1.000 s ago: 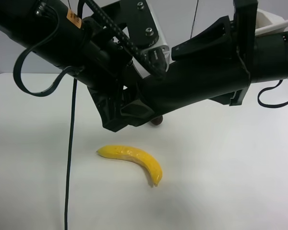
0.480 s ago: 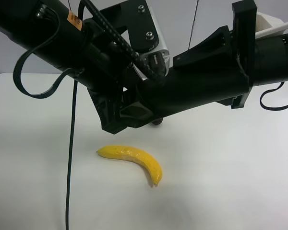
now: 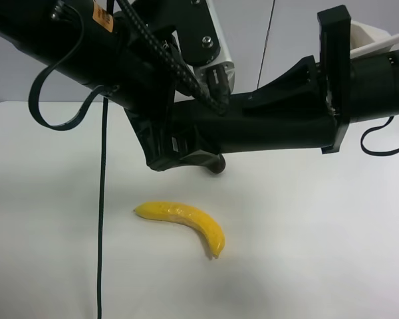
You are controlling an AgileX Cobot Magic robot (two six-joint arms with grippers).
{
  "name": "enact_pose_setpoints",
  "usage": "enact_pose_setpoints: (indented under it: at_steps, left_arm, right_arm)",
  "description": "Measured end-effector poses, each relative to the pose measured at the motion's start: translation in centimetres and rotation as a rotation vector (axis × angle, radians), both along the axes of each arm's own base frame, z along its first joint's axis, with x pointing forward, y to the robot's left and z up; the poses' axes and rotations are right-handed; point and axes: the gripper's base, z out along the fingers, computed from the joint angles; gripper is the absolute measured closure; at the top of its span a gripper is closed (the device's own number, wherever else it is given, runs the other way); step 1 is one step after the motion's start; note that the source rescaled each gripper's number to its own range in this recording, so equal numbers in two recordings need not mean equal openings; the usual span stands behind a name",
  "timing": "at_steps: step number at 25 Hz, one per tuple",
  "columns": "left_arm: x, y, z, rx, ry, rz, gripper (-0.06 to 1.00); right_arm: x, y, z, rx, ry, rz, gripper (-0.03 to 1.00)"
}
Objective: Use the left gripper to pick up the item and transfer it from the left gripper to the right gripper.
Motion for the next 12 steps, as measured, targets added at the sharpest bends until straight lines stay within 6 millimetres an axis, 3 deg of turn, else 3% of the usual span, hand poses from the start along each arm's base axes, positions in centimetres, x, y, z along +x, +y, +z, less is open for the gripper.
enact_pose_setpoints:
  at_steps: [7, 12]
  left_arm:
    - [-1.5, 1.8, 2.6, 0.007, -0.068, -0.023, -0.05]
    - [-3.8, 4.3, 4.5, 0.033, -0.016, -0.018, -0.05]
  right_arm:
    - [0.0, 0.0, 0.0, 0.006, 0.003, 0.000, 0.94]
    - [-0.1, 0.0, 0.0, 0.002, 0.004, 0.006, 0.94]
